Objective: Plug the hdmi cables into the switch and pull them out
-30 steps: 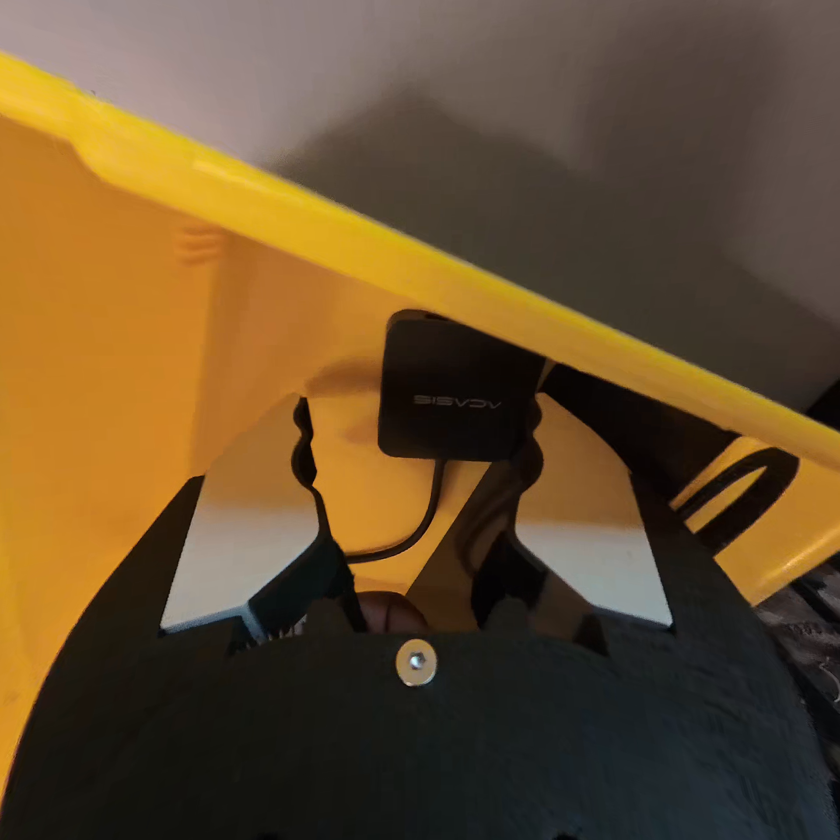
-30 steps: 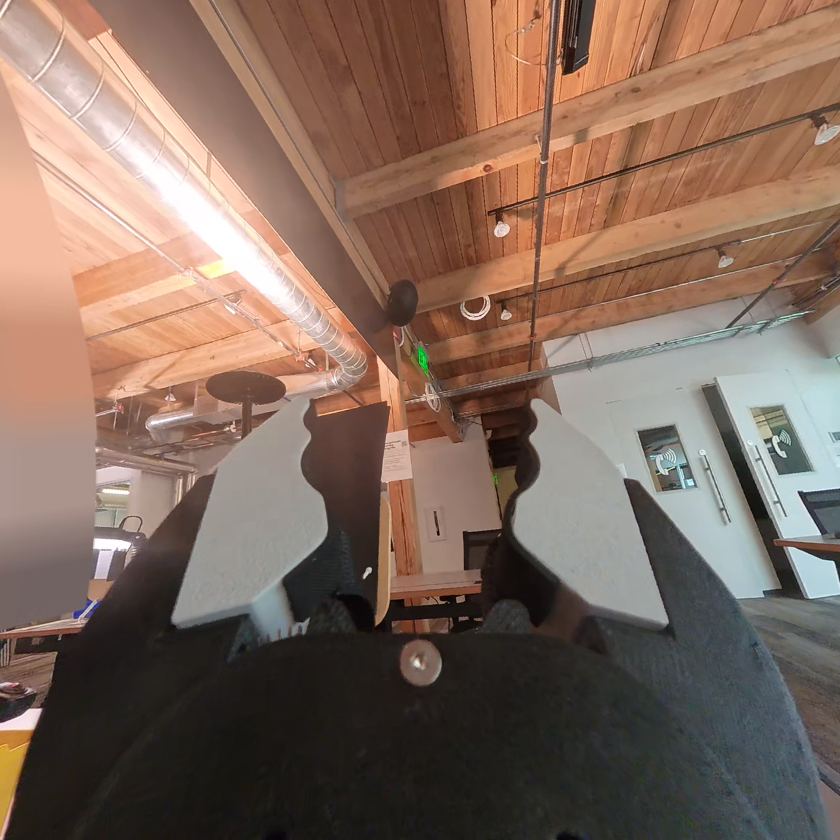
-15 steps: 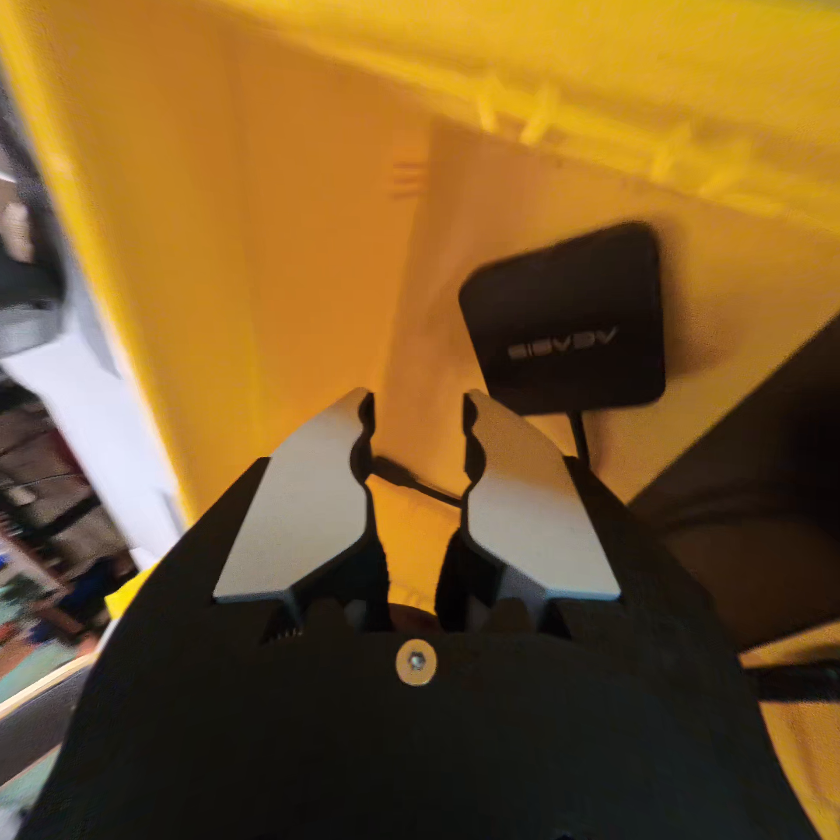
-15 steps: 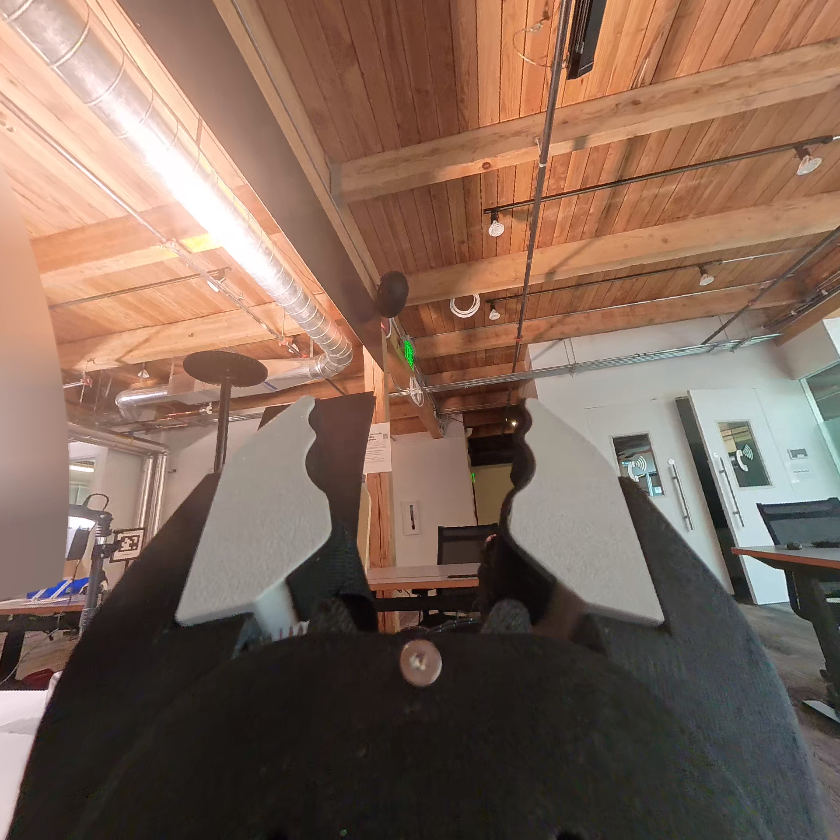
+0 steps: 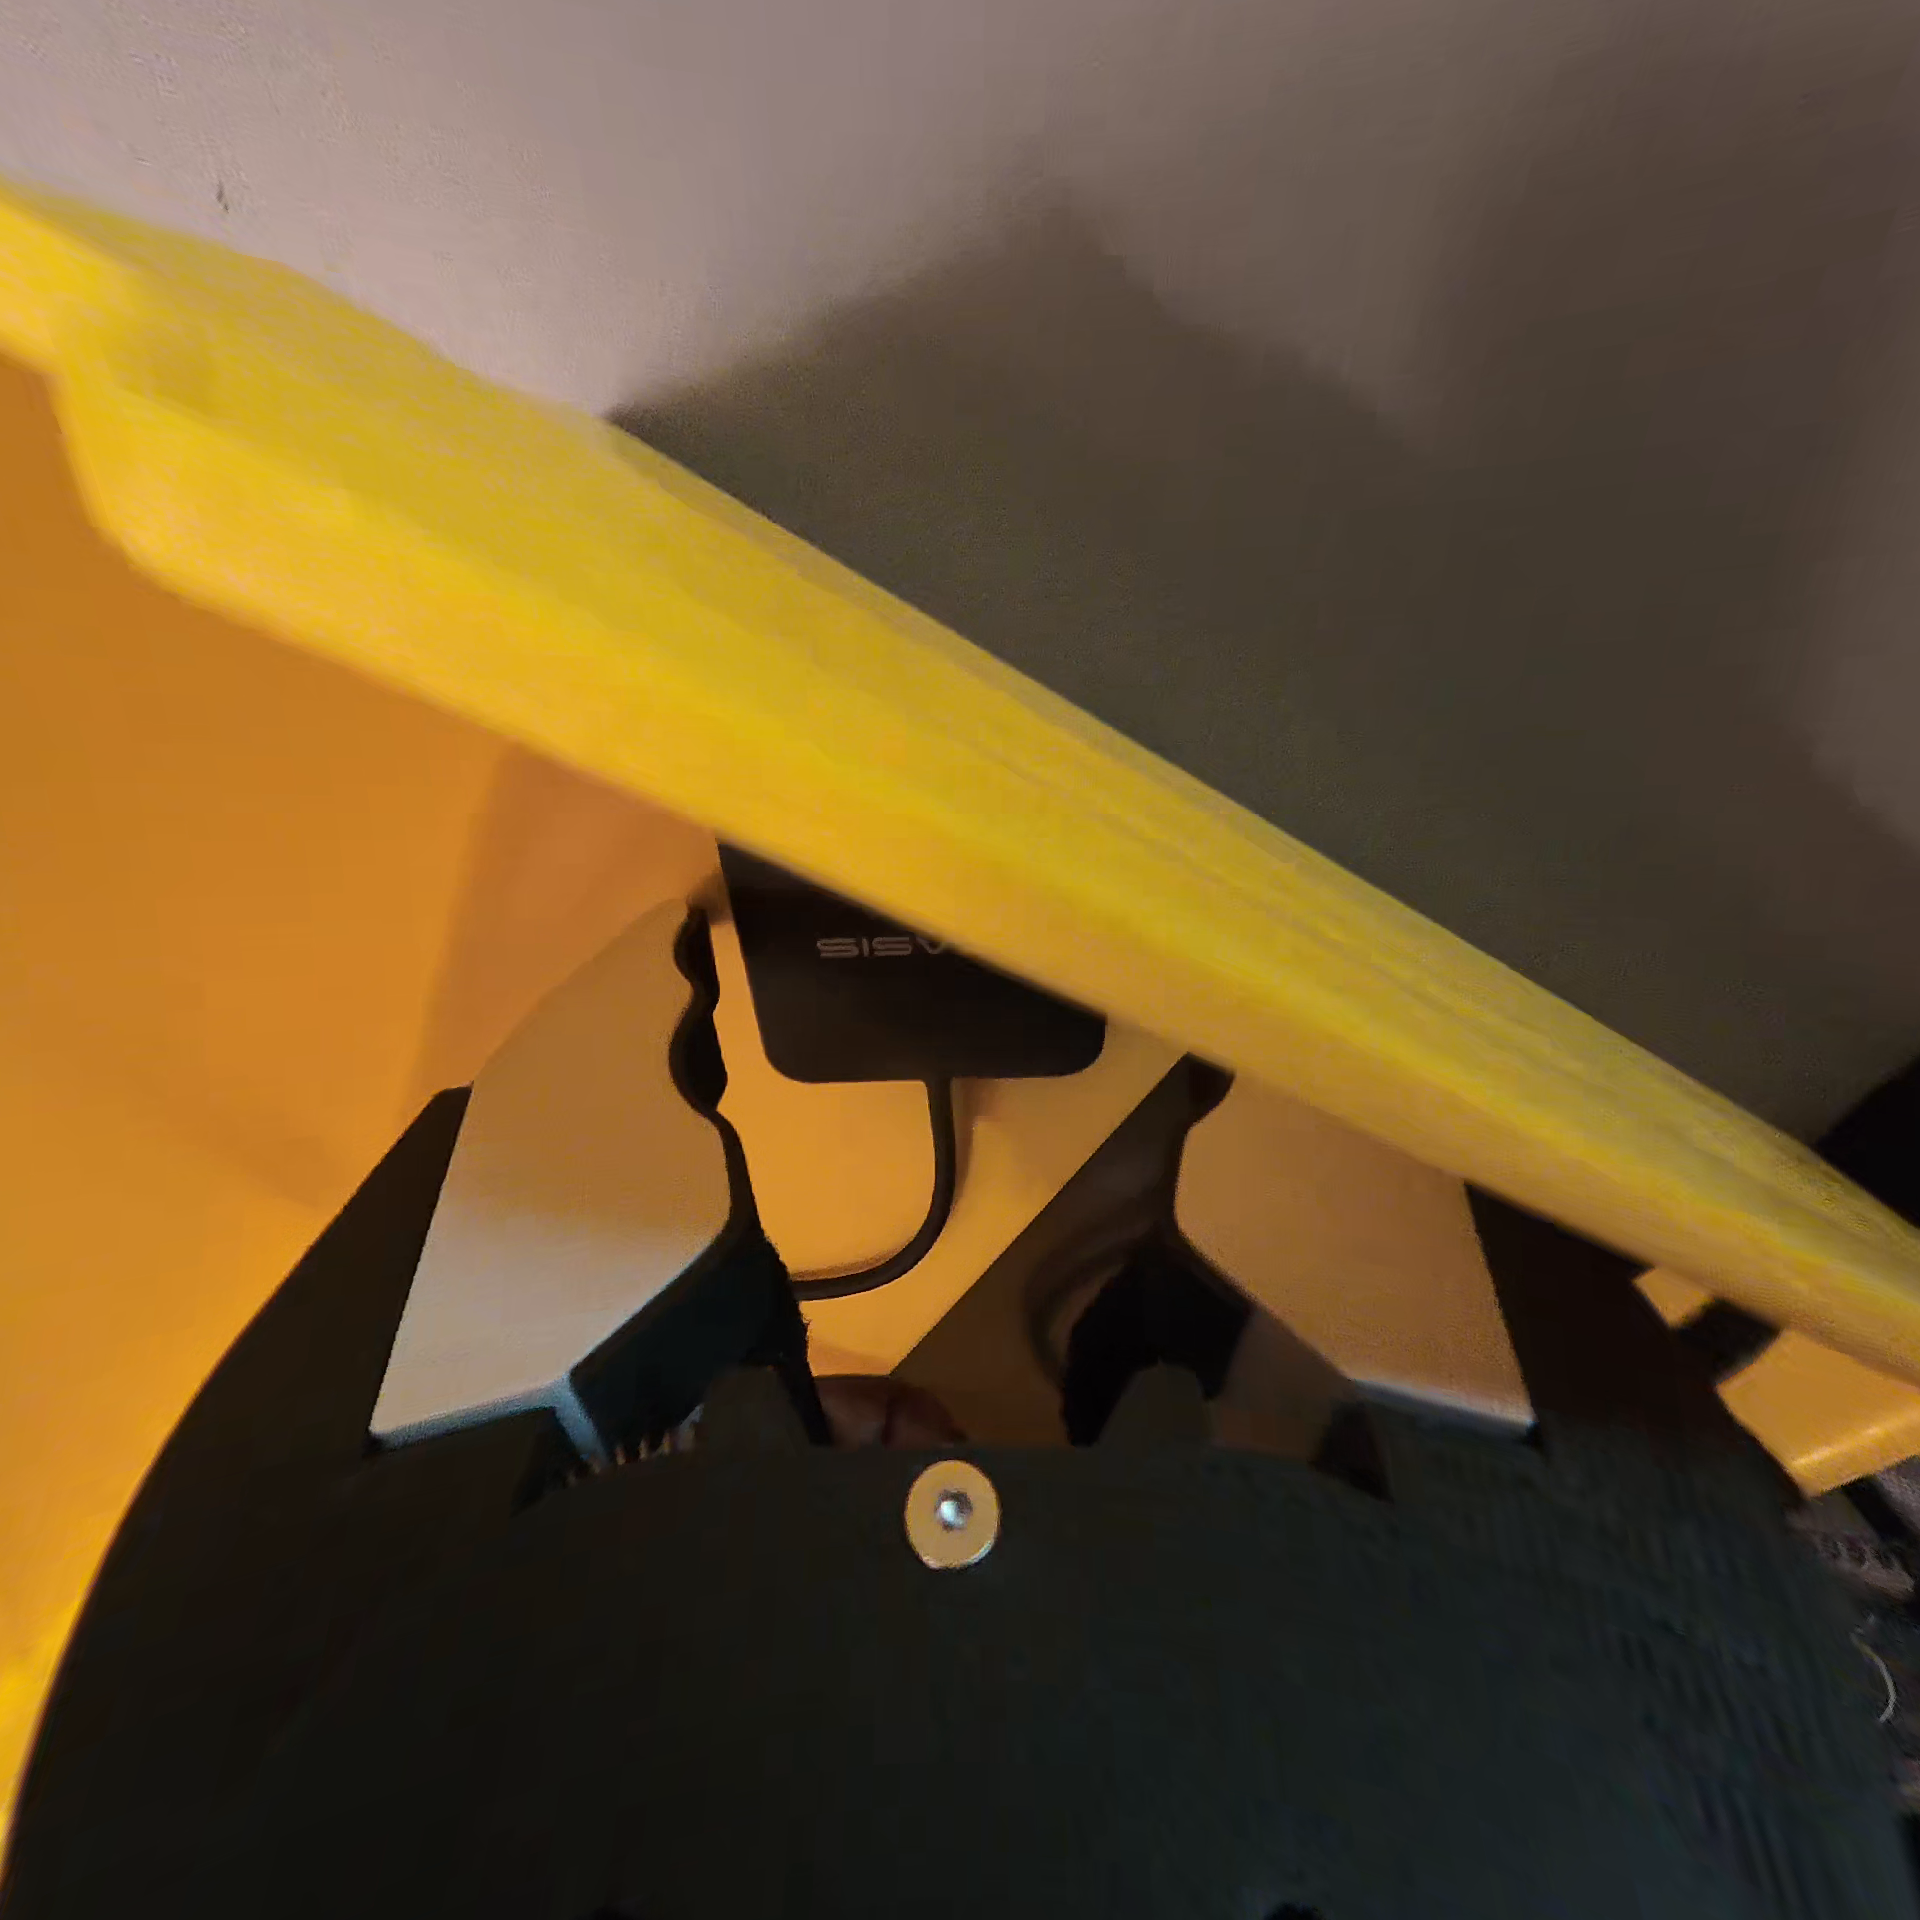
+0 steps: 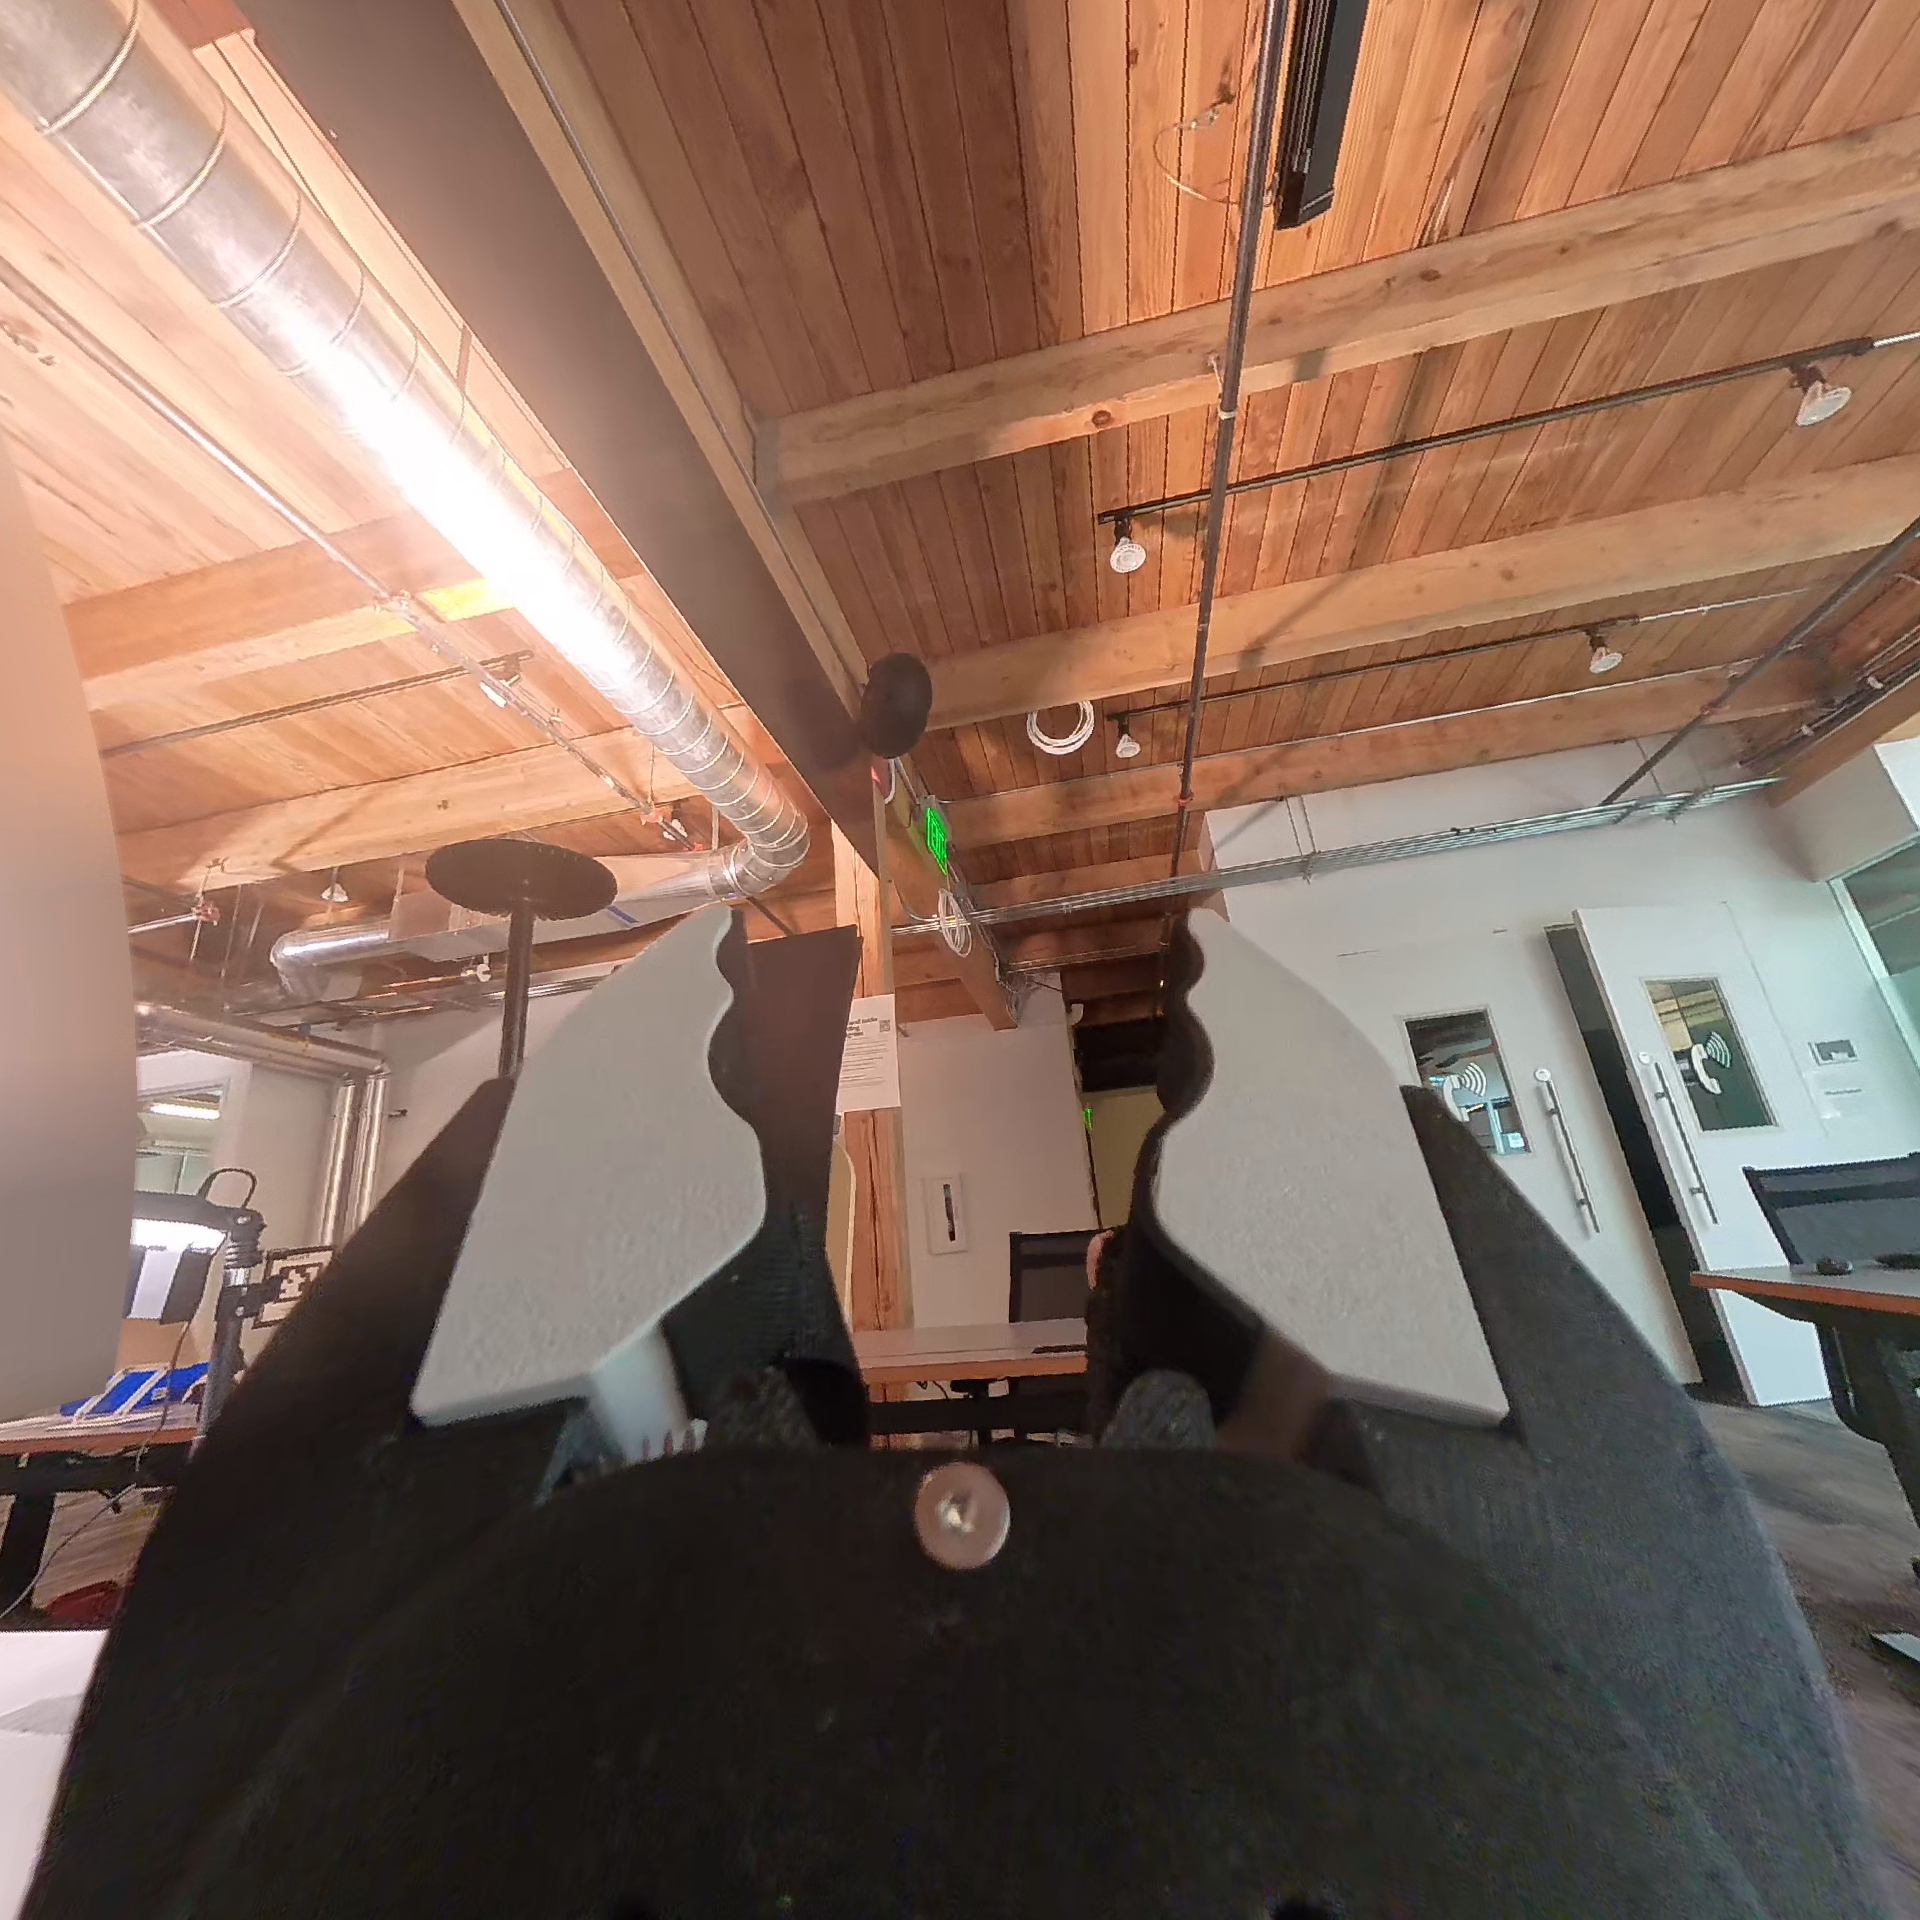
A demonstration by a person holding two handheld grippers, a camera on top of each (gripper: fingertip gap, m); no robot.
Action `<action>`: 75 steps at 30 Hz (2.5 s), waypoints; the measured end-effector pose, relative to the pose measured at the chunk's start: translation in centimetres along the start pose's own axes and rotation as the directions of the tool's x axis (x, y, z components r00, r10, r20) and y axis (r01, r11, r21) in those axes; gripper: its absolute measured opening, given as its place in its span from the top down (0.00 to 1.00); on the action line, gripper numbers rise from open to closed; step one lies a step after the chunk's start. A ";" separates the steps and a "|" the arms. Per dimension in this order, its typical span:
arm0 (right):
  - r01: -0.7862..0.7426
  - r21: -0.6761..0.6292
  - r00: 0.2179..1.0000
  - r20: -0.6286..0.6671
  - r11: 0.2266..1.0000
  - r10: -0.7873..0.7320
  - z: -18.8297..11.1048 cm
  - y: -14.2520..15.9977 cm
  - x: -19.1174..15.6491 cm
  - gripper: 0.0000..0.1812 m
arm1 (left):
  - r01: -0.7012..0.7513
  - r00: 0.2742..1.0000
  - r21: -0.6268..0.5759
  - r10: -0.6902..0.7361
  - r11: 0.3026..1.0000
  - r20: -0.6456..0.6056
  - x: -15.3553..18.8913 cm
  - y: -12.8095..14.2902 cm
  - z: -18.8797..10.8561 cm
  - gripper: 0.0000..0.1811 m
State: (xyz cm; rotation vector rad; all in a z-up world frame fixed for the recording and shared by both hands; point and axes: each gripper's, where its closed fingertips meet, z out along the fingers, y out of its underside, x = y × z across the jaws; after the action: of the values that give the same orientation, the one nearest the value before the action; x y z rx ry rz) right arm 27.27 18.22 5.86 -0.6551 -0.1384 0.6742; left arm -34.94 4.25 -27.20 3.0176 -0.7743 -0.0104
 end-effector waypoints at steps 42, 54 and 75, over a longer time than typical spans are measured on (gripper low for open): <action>0.120 -0.208 0.662 0.746 0.971 0.078 -9.1 2.0 -32.3 0.77 | -0.990 0.100 0.142 -0.581 0.027 0.808 37.6 -11.1 -28.1 0.64; 0.296 0.071 0.448 0.870 0.953 -0.204 -11.2 4.2 -31.8 0.92 | -0.834 0.512 0.475 -0.072 -0.282 0.856 37.8 -9.8 -25.6 0.70; 0.970 -0.037 -0.053 0.933 0.242 0.355 -23.3 21.3 -21.4 0.90 | -0.471 0.776 0.821 -0.594 -0.322 0.212 19.1 11.1 -32.6 0.78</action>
State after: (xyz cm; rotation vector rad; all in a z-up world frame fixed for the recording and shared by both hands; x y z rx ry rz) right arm 6.68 5.48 -23.56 -0.9805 -2.3130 0.0440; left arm -23.11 -13.93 5.74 5.0258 -0.6619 -1.2217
